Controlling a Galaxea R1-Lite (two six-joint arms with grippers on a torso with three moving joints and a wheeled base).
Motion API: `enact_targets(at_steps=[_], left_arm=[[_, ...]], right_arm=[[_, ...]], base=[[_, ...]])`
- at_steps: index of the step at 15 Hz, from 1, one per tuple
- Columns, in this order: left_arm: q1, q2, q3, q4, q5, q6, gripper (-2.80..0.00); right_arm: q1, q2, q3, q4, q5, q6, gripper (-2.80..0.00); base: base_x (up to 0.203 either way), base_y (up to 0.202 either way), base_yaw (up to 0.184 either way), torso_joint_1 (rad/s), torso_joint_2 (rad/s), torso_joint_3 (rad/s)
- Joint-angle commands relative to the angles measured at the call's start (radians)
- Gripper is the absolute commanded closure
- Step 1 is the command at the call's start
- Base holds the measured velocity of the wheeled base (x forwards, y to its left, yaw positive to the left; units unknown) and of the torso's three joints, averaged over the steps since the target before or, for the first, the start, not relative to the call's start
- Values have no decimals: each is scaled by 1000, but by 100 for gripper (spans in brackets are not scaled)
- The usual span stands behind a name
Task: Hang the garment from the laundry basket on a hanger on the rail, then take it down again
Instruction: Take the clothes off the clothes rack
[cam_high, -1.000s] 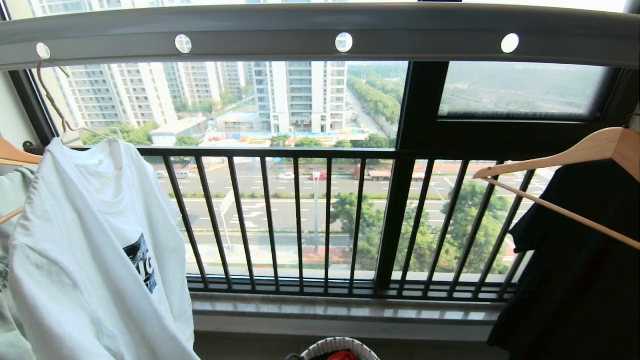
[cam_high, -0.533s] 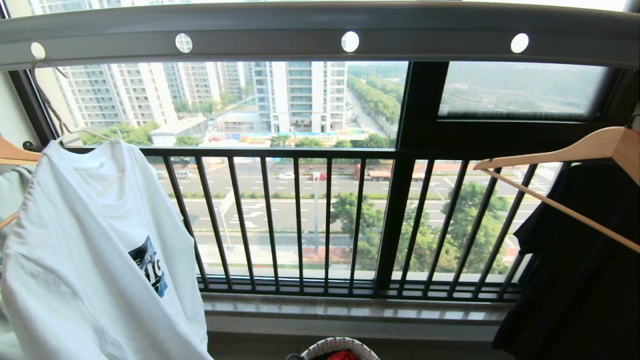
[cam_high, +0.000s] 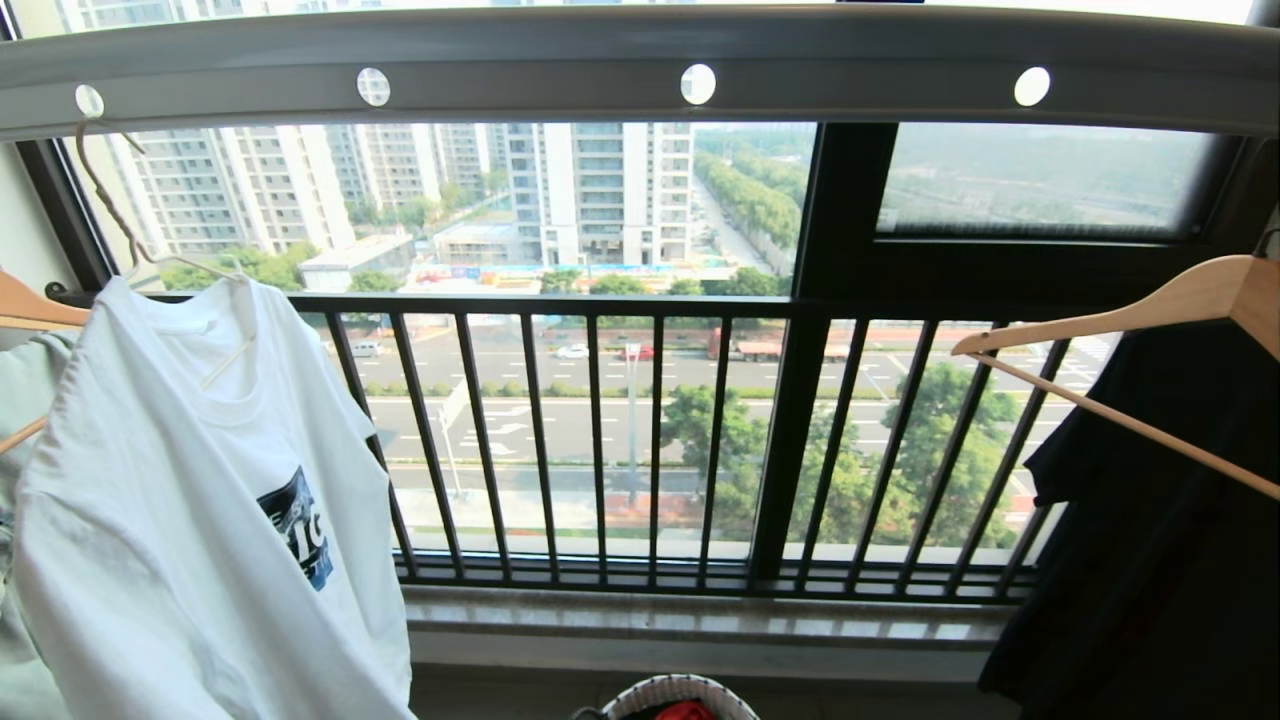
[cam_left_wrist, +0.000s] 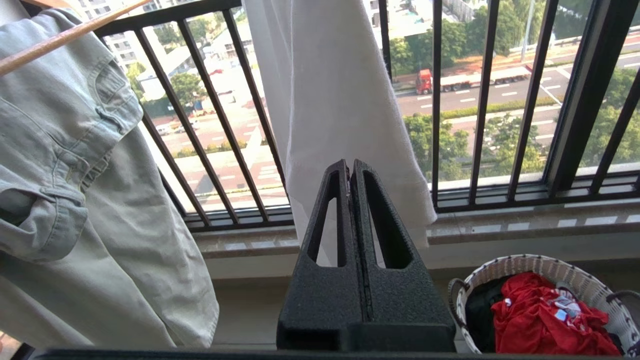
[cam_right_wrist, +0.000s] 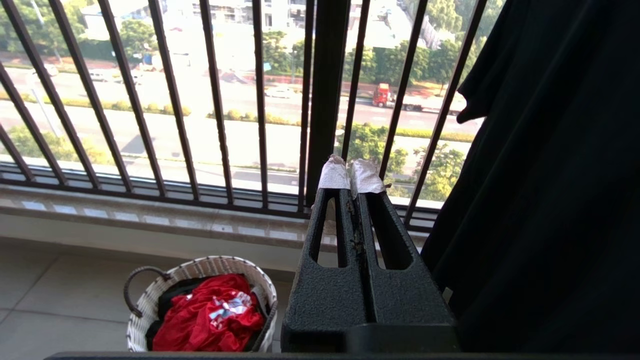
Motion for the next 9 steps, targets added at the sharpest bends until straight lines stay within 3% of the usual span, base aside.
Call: enact_targets(at_steps=[1, 6, 9], left_arm=[[0, -5, 69, -93, -7, -1, 0], [0, -5, 66, 7, -36, -51, 0], [0, -5, 66, 2, -35, -81, 0]], right_arm=[[0, 1, 1, -1, 0, 0, 0], [0, 2, 1, -1, 0, 0, 0], [0, 2, 1, -1, 0, 0, 0]], base=[[0, 0, 0, 0, 0, 0], [0, 0, 0, 0, 0, 0], [0, 0, 0, 0, 0, 0]])
